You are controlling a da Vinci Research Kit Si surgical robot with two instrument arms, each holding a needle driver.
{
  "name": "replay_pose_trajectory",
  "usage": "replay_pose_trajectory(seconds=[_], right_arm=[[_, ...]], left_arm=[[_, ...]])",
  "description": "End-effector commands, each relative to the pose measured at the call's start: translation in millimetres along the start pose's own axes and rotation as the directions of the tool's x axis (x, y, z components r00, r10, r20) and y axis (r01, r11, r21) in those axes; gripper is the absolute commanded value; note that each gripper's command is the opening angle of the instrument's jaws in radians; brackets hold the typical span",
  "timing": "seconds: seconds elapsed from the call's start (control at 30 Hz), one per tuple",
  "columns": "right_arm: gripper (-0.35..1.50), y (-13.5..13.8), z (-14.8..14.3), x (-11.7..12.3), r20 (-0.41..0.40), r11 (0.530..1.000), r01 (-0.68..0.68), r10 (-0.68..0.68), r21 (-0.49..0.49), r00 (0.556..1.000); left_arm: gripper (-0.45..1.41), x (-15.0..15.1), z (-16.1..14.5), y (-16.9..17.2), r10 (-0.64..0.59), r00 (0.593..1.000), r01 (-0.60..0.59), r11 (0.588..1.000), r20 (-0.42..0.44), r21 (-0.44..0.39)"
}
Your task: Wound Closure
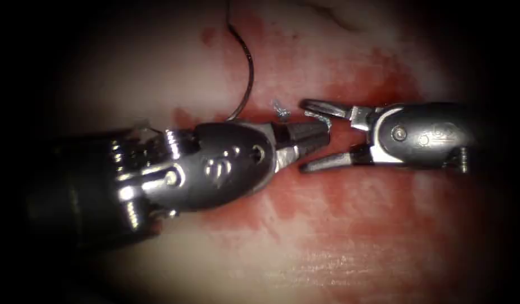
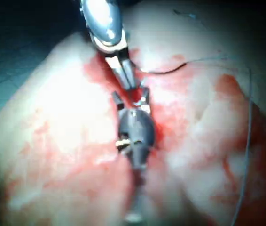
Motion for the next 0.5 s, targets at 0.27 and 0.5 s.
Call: replay_pose_trajectory(seconds=[0.27,0.5], right_arm=[[1.21,-0.2,2.4,1.5,-0.020,1.000,-0.010,0.010,-0.019,1.000],[1.21,-0.1,2.9,1.2,-0.024,1.000,-0.001,0.000,-0.029,1.000]], left_arm=[[-0.35,0.5,0.4,-0.3,-0.001,1.000,0.001,1.000,-0.003,-0.003],[-0.35,0.4,0.4,-0.3,-0.007,1.000,0.007,1.000,-0.006,-0.006]])
